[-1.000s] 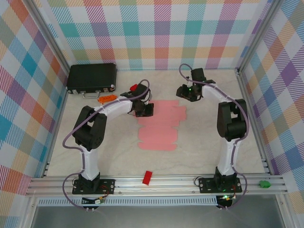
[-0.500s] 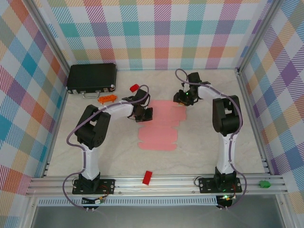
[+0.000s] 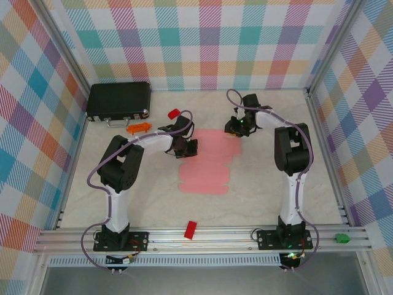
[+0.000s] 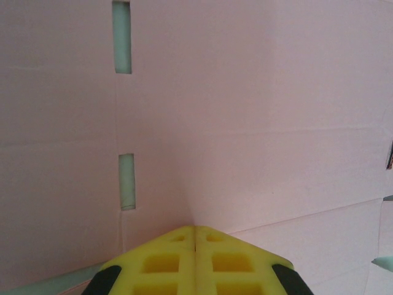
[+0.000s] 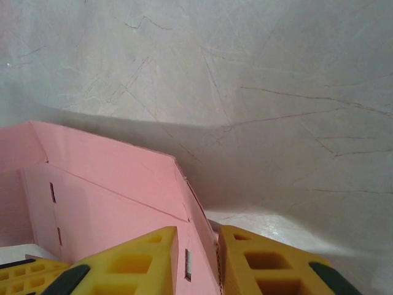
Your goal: Fold the paper box
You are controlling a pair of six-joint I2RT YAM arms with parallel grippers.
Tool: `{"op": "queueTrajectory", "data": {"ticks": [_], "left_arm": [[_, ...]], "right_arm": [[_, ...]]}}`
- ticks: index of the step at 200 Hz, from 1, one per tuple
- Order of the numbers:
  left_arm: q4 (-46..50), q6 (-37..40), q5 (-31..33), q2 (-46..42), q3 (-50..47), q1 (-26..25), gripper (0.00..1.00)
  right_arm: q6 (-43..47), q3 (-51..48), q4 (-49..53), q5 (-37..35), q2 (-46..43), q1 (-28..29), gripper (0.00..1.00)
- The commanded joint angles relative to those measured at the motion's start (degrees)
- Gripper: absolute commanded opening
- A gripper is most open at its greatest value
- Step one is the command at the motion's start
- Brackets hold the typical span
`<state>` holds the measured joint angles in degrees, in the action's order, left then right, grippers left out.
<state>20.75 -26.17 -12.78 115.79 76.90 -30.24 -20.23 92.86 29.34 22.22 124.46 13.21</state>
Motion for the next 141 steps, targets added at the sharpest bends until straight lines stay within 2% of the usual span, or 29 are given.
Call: {"op": "queueTrajectory", "data": {"ticks": [1, 52, 141], "left_arm": [[0.9, -0.8, 0.5, 1.7, -0.6, 0.2, 0.0], [1.2, -0.6, 0.6, 2.1, -0.8, 0.2, 0.0], [1.5, -0.4, 0.5, 2.3, -0.6, 0.1, 0.0]], "right_arm": [[0.8, 2.2, 1.2, 1.5, -0.6, 0.8, 0.27], [1.7, 5.1, 3.2, 0.6, 0.4, 1.9, 0.28], [1.8, 10.2, 5.3, 3.4, 5.0, 3.4, 0.28]]}}
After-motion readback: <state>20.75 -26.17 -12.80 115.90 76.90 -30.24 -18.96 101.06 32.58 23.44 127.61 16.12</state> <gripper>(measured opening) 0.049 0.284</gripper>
